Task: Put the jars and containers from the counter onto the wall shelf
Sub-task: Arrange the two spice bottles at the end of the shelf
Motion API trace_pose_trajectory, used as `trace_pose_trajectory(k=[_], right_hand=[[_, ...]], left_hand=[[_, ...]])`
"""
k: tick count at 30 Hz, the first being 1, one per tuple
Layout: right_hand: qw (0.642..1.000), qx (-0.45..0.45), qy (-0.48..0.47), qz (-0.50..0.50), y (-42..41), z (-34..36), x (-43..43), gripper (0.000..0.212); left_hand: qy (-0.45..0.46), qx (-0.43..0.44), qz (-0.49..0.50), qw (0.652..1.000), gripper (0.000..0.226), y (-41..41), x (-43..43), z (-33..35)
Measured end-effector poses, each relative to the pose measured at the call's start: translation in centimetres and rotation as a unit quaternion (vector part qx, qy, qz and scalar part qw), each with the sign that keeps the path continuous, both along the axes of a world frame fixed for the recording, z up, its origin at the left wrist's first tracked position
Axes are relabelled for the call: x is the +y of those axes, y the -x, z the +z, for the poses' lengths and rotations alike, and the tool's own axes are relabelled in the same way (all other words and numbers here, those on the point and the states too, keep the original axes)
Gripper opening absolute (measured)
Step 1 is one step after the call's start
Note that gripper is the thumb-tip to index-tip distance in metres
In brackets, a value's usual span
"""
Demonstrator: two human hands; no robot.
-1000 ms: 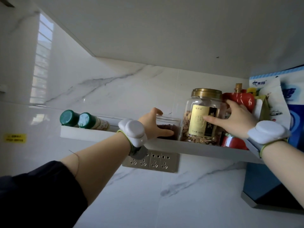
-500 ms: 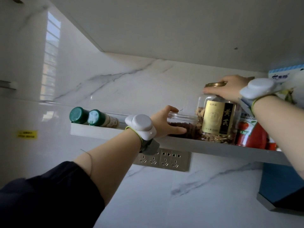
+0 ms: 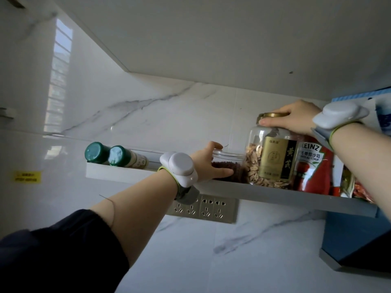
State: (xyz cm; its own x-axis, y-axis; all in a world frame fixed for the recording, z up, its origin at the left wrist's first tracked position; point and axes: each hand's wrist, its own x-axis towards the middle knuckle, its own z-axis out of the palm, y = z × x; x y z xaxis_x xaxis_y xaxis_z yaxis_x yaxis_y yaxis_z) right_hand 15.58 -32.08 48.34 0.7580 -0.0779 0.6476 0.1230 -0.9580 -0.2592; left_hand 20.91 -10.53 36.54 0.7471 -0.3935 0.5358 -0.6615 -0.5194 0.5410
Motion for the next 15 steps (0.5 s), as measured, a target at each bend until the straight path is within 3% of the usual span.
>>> trace_pose_trajectory(k=[3, 7, 11, 13, 15], right_hand=[[0.998, 0.014, 0.051, -0.042, 0.0, -0.5, 0.4, 0.063], [0.979, -0.116, 0.15, -0.068, 0.9, -1.8, 2.9, 0.075], [0.968, -0.161, 0.182, 0.06, 1.4, -3.5, 7.2, 0.053], [0.965, -0.132, 0.191, 0.126, 1.3, -4.3, 10.8, 0.043], [0.96, -0.085, 0.193, 0.186, 0.9, -5.0, 14.3, 0.039]], left_hand=[[-0.041, 0.001, 0.028, 0.999, 0.091, 0.4, -0.1, 0.1], [-0.108, -0.016, 0.078, 0.991, 0.109, 2.1, -0.2, -0.2], [-0.069, -0.125, 0.06, 0.988, 0.085, 4.2, 2.3, 0.2], [-0.07, -0.192, 0.083, 0.975, 0.064, 5.2, 6.5, 1.1], [-0.082, -0.221, 0.146, 0.961, 0.06, 5.5, 11.0, 2.1]])
